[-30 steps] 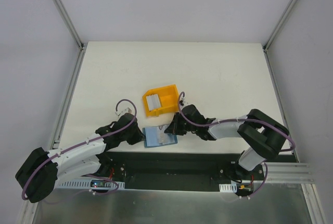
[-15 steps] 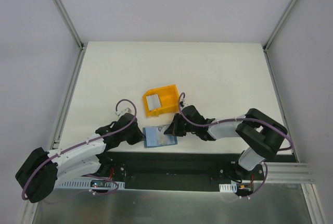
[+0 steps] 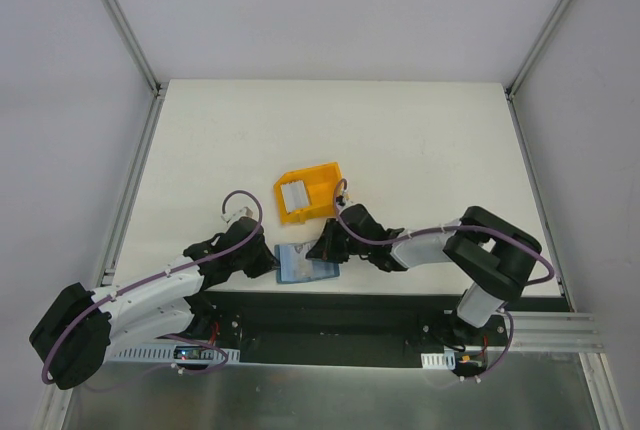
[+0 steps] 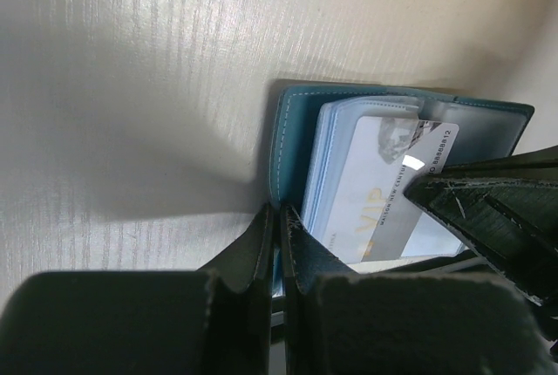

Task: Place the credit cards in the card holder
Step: Insert the credit card into the card holder.

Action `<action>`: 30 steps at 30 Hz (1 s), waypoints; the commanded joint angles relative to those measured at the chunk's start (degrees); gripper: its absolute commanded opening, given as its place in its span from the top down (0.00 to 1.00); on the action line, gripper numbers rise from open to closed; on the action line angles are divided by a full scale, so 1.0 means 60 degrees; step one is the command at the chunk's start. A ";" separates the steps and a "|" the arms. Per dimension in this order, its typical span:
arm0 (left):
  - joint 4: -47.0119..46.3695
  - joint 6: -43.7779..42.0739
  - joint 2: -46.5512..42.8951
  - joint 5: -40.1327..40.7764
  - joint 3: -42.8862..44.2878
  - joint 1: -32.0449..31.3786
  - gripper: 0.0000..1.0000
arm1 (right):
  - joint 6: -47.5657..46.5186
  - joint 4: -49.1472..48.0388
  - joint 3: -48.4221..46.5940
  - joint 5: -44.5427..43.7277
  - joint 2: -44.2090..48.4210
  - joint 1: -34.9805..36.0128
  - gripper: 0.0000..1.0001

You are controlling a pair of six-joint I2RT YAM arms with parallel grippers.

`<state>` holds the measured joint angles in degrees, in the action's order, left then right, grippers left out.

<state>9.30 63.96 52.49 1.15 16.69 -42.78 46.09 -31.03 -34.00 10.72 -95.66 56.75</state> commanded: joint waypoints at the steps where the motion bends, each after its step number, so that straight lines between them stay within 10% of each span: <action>1: 0.0135 0.0062 0.0070 0.0073 -0.0086 -0.0047 1.00 | -0.0268 0.0657 -0.0149 -0.0248 0.0034 0.0122 0.89; 10: 0.0135 0.0033 -0.0076 0.0058 -0.0130 -0.0047 1.00 | -0.1162 0.2783 -0.0603 -0.0747 0.0796 0.0078 0.62; 30: 0.0135 -0.0070 0.0085 0.0072 0.0002 -0.0047 1.00 | -0.1075 0.2446 -0.1789 0.0483 -0.0009 0.0429 0.71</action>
<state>8.88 63.96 52.66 0.67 16.56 -42.78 39.31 -15.86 -42.70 11.00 -95.35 58.46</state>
